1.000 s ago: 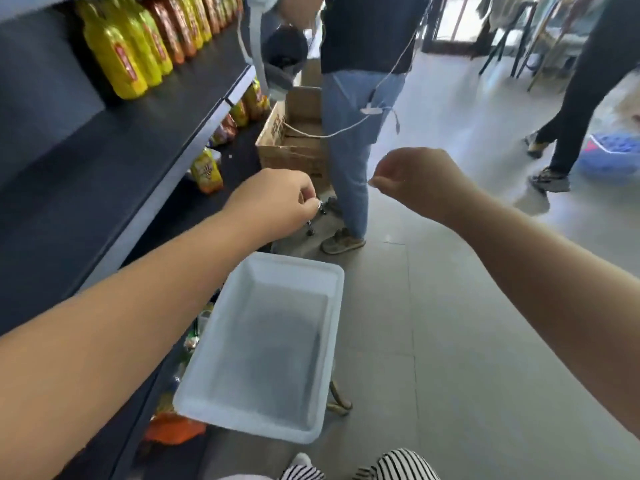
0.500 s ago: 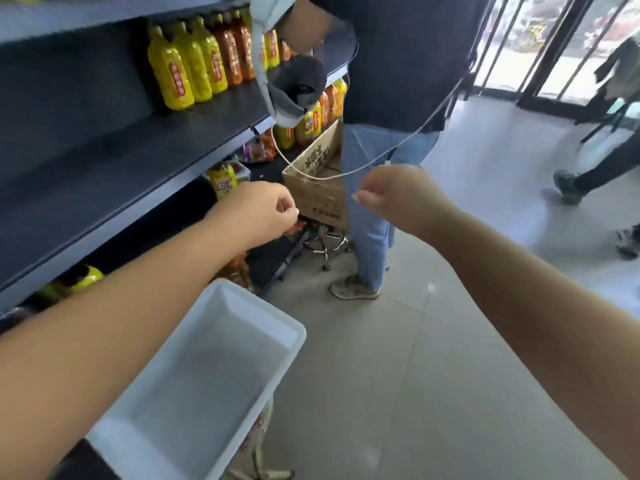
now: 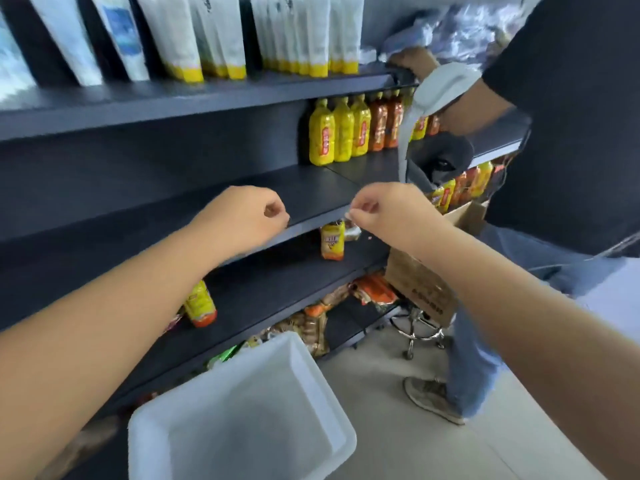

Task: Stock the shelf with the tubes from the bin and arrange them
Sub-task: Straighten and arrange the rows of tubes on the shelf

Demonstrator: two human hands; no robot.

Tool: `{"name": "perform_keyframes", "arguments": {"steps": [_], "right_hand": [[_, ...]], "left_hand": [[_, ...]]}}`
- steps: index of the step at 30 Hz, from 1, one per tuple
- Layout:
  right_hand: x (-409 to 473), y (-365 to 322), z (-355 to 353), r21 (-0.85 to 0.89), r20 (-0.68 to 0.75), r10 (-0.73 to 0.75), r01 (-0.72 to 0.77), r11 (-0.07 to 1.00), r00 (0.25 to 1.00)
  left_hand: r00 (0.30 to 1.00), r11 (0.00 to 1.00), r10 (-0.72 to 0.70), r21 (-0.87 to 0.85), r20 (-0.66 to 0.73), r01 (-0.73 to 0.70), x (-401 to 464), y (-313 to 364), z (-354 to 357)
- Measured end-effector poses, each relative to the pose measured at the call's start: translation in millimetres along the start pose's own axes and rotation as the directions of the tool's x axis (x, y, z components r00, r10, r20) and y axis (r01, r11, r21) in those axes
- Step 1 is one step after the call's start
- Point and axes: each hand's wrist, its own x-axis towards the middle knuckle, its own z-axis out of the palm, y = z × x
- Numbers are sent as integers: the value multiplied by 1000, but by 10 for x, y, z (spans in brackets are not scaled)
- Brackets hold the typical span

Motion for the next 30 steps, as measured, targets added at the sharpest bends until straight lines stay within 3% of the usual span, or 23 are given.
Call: {"name": "perform_keyframes", "arguments": {"steps": [6, 11, 17, 24, 30], "right_hand": [[1101, -289, -146, 9, 9, -181, 181, 983, 983], [1843, -649, -135, 123, -59, -304, 310, 943, 951], [2659, -1197, 47, 244, -92, -400, 410, 879, 912], [3741, -1734, 414, 380, 26, -404, 365, 850, 914], [4461, -1958, 955, 584, 167, -222, 85, 807, 961]], "left_hand": [[979, 993, -116, -22, -169, 114, 557, -462, -629], [897, 969, -244, -122, -369, 214, 751, -841, -1051], [800, 911, -411, -208, -437, 355, 934, -1290, -1332], [661, 795, -607, -334, -441, 507, 1473, -1763, -1623], [543, 698, -715, -500, -440, 513, 2162, -2270, -1701]]}}
